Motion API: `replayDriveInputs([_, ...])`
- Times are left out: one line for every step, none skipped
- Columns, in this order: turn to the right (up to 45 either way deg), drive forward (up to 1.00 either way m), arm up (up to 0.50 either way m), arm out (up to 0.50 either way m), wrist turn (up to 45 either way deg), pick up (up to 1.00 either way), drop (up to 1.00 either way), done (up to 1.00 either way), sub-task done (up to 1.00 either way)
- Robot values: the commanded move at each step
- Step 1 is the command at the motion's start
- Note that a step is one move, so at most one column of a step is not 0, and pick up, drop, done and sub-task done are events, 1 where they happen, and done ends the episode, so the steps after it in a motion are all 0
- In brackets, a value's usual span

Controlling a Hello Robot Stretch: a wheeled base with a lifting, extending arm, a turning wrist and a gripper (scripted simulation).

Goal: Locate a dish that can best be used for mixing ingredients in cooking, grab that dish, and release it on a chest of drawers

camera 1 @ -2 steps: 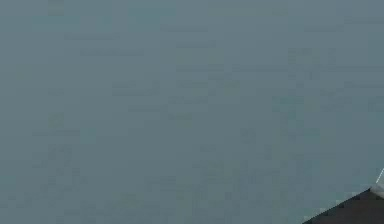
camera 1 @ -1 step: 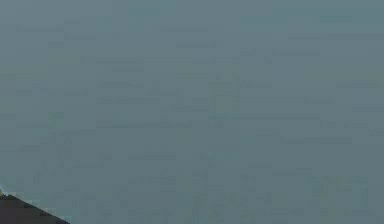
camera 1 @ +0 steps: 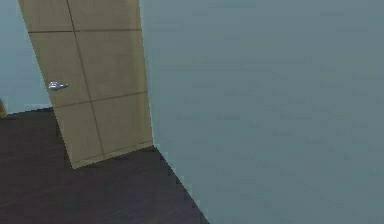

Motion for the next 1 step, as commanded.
replayDriveInputs([-3.0,0.0,0.0,0.0,0.0,0.0,0.0,0.0,0.0])
